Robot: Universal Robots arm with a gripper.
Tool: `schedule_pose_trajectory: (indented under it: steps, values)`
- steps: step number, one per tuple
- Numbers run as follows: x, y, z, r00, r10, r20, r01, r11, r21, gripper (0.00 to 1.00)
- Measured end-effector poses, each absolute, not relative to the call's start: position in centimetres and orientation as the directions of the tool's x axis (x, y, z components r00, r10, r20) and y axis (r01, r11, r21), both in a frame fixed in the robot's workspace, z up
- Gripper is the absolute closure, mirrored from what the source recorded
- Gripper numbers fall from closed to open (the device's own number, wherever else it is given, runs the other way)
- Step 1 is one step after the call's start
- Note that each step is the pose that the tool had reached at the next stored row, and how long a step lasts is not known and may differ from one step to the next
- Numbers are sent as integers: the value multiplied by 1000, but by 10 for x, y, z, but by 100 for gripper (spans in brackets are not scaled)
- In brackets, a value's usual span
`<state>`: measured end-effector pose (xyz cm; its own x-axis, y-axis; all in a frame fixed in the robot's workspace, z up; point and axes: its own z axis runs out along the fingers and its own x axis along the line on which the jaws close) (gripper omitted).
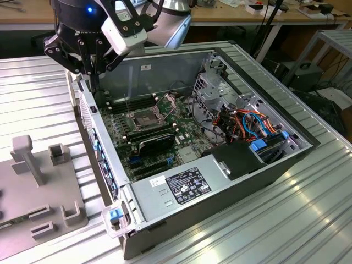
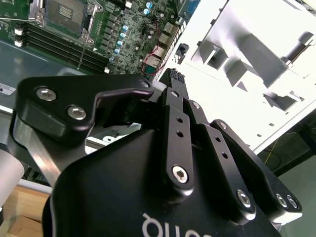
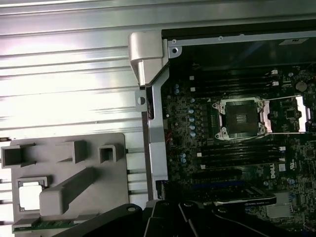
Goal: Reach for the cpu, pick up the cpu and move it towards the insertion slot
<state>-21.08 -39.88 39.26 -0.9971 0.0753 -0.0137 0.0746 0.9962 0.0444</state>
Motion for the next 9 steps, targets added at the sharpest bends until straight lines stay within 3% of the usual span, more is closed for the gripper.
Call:
schedule_pose_trajectory:
  steps: [9]
  values:
    - [-220,-399,392,-997,75,-12,75,996,44,89]
